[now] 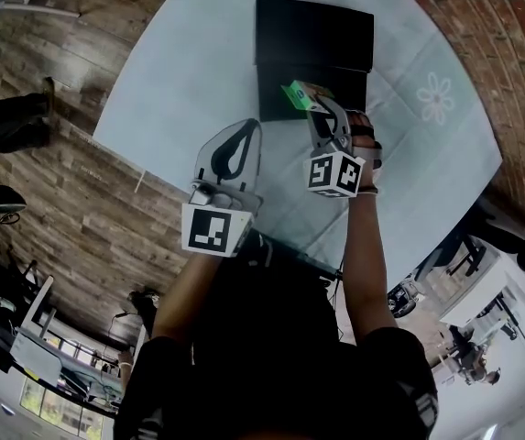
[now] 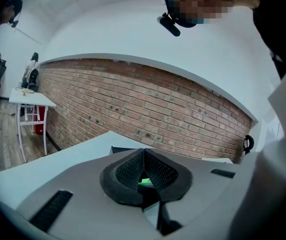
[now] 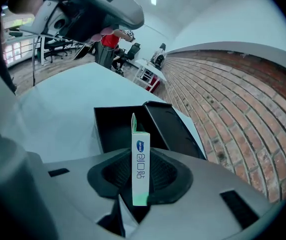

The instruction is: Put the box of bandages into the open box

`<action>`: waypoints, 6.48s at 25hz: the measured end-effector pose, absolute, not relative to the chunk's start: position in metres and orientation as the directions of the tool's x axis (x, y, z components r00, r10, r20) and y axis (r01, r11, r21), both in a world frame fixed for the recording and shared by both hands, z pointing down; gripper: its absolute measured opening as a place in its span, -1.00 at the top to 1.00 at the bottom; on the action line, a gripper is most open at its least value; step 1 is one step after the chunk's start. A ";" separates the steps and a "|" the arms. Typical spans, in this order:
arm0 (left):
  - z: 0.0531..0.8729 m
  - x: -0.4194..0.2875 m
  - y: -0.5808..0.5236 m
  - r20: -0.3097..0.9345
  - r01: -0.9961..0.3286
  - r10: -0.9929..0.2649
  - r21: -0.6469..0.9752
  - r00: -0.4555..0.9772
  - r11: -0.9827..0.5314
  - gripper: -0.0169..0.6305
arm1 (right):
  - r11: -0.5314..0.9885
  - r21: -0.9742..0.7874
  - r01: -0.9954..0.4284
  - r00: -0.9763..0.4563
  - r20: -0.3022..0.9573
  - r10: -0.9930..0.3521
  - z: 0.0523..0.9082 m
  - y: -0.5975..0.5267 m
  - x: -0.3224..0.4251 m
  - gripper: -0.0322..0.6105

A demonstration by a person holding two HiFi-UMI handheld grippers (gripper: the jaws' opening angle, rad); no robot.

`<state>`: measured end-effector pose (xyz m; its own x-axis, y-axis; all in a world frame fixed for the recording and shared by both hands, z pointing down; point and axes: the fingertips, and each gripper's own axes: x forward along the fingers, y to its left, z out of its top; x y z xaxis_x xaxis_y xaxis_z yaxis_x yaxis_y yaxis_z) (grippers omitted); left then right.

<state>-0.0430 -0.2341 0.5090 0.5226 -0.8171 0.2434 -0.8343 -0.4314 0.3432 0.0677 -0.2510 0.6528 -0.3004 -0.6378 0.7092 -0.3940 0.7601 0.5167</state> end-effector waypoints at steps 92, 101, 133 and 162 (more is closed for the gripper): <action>0.526 -0.044 -0.226 0.258 -0.809 -0.797 0.411 0.545 -0.420 0.83 | 0.894 0.326 -0.308 -0.326 0.847 -0.421 0.673 -0.243 0.062 0.51; 0.525 -0.037 -0.213 0.271 -0.810 -0.784 0.382 0.558 -0.445 0.83 | 0.868 0.338 -0.363 -0.346 0.817 -0.462 0.658 -0.238 0.066 0.58; 0.422 0.021 -0.057 0.180 -0.821 -0.808 0.248 0.561 -0.514 0.83 | 0.340 -0.058 -0.939 -0.340 0.327 -0.882 0.456 -0.081 0.150 0.80; 0.376 0.026 0.034 0.101 -0.840 -0.839 0.173 0.535 -0.515 0.83 | 0.378 -0.111 -0.919 -0.393 0.197 -0.898 0.392 0.035 0.144 0.82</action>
